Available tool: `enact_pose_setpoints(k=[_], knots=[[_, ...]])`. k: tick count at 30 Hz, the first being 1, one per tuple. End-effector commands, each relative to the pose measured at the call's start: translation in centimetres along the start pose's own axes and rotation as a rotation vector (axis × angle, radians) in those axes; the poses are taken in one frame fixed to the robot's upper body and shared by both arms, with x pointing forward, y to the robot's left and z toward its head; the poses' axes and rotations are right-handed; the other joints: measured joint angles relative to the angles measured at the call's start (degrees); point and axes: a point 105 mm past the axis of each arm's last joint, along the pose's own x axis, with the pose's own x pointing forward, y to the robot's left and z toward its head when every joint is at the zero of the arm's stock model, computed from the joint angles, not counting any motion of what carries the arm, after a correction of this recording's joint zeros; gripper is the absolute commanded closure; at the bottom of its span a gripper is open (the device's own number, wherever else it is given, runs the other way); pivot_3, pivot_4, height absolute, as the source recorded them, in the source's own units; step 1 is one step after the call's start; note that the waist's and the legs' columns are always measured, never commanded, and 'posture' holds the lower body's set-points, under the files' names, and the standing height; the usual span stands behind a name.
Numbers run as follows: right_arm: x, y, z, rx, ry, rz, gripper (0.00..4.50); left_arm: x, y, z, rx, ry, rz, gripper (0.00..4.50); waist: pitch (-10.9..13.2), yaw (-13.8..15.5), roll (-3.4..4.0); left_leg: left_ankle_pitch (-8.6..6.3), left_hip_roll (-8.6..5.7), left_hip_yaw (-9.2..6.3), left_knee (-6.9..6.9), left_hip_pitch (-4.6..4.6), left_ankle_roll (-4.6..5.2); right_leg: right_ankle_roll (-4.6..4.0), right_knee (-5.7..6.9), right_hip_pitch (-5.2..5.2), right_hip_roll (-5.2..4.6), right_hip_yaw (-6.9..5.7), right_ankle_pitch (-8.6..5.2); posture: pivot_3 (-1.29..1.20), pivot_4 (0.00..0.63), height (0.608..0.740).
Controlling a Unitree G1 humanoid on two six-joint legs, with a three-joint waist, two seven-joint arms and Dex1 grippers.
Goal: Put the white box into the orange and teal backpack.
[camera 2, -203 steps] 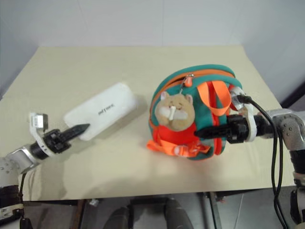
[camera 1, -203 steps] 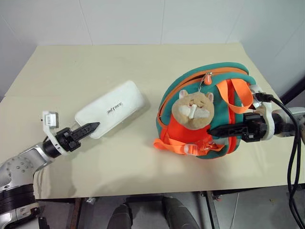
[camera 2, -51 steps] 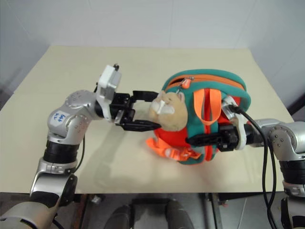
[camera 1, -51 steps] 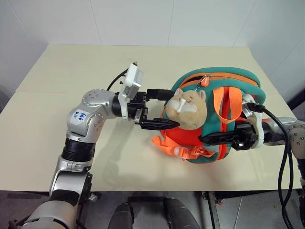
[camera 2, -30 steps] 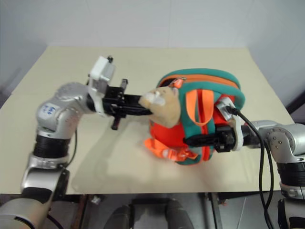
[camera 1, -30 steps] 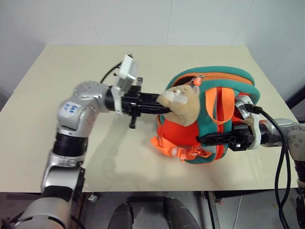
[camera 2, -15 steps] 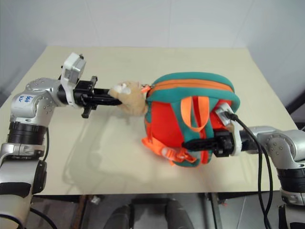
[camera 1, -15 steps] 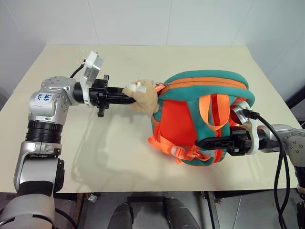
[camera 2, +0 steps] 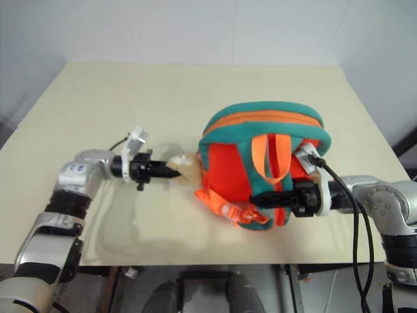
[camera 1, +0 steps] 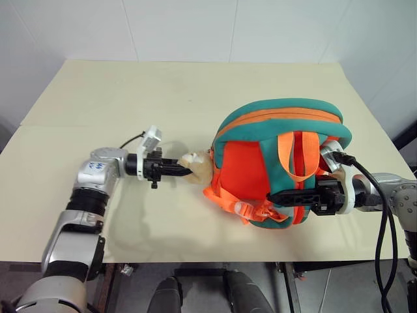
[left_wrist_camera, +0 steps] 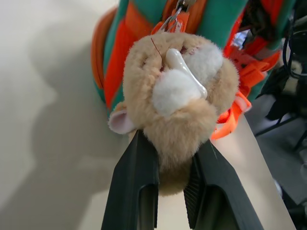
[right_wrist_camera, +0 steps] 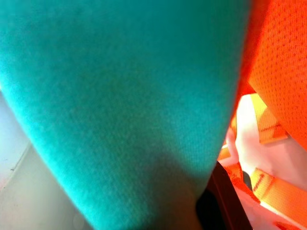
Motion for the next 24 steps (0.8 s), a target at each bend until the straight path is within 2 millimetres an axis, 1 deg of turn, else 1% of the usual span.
enact_pose_setpoints(k=[1,5,7,8,10,11,14,17,18,20,22,24], knots=[[0.1,0.6,0.7,-0.056,-0.038,0.004,4.37,0.9,-0.5,-2.0,0.006,0.052,-0.014,4.01,0.0,0.45,0.0,0.0,0.0,0.0,-0.01,0.01,0.0,0.0,0.0,0.0,0.0,0.0,0.0,0.0,0.15,0.74],[0.3,0.3,1.0,-0.119,-0.055,-0.036,4.37,1.1,-1.3,-1.3,0.093,0.021,-0.031,4.01,0.0,0.93,0.0,0.0,0.0,0.0,0.01,0.0,0.0,0.0,0.01,0.0,-0.02,0.0,0.0,0.0,0.15,0.74],[0.2,0.2,0.9,-0.159,-0.052,-0.067,4.37,0.6,-1.8,-1.0,0.14,0.03,-0.027,4.01,0.0,1.04,0.0,0.0,-0.01,0.0,0.02,0.01,0.0,0.01,0.01,0.01,-0.02,0.0,0.01,0.0,0.15,0.74],[0.1,0.5,0.9,-0.16,-0.053,-0.064,4.07,0.2,-1.9,-0.6,0.176,0.026,-0.004,3.73,0.0,0.95,0.0,0.0,-0.01,0.0,0.01,0.01,0.0,0.01,0.0,0.01,-0.03,0.0,0.01,0.0,0.15,0.74],[-0.1,1.2,1.6,-0.209,-0.081,-0.075,3.49,-0.7,-2.7,0.4,0.214,0.007,0.006,3.19,0.0,0.89,0.0,0.0,0.0,0.0,-0.02,0.0,0.0,0.01,-0.03,0.0,-0.03,0.0,0.01,0.0,0.15,0.74],[-0.3,1.5,1.9,-0.239,-0.091,-0.083,3.16,-1.0,-3.2,0.7,0.223,0.006,0.004,2.85,0.0,0.75,0.0,0.0,0.0,0.0,-0.05,-0.03,0.0,0.01,-0.03,-0.02,-0.03,0.0,0.01,0.0,0.15,0.74],[-0.8,1.5,2.3,-0.317,-0.105,-0.15,2.13,-1.5,-4.7,1.0,0.233,0.008,-0.002,1.87,0.0,0.64,0.0,0.0,0.03,0.0,-0.09,-0.01,0.0,-0.01,-0.02,-0.04,-0.02,0.0,0.0,0.0,0.15,0.74],[-1.8,1.3,2.8,-0.42,-0.131,-0.255,1.17,-2.0,-6.1,0.9,0.274,0.027,-0.003,0.99,0.0,0.69,0.0,0.0,0.03,0.01,-0.07,0.0,0.0,-0.01,-0.03,-0.02,-0.03,0.0,0.0,0.0,0.15,0.74],[-2.2,1.3,2.9,-0.437,-0.133,-0.279,0.77,-2.1,-6.4,0.9,0.275,0.025,-0.001,0.61,0.0,0.7,0.0,0.0,0.02,0.01,-0.06,0.0,0.0,-0.01,-0.05,0.0,-0.05,0.0,0.0,0.0,0.15,0.74],[-2.9,1.4,2.7,-0.465,-0.128,-0.305,0.12,-2.4,-7.0,0.8,0.25,0.021,0.0,0.01,0.0,0.72,0.0,0.0,0.0,0.03,-0.04,0.0,0.0,-0.01,-0.06,0.01,-0.06,0.0,0.0,0.0,0.15,0.74],[-4.1,0.9,2.5,-0.487,-0.136,-0.365,0.05,-2.7,-7.0,0.9,0.275,-0.003,0.029,0.0,0.0,0.8,0.0,0.0,0.01,0.03,-0.04,0.03,0.0,-0.01,-0.05,0.03,-0.05,0.0,0.0,0.0,0.15,0.74],[-5.7,0.3,1.7,-0.462,-0.143,-0.424,0.05,-3.4,-6.7,0.9,0.307,-0.036,0.085,0.0,0.0,0.86,-0.01,0.0,0.0,0.02,-0.04,0.06,0.0,-0.02,-0.07,0.08,-0.04,-0.01,-0.01,0.0,0.15,0.74]])
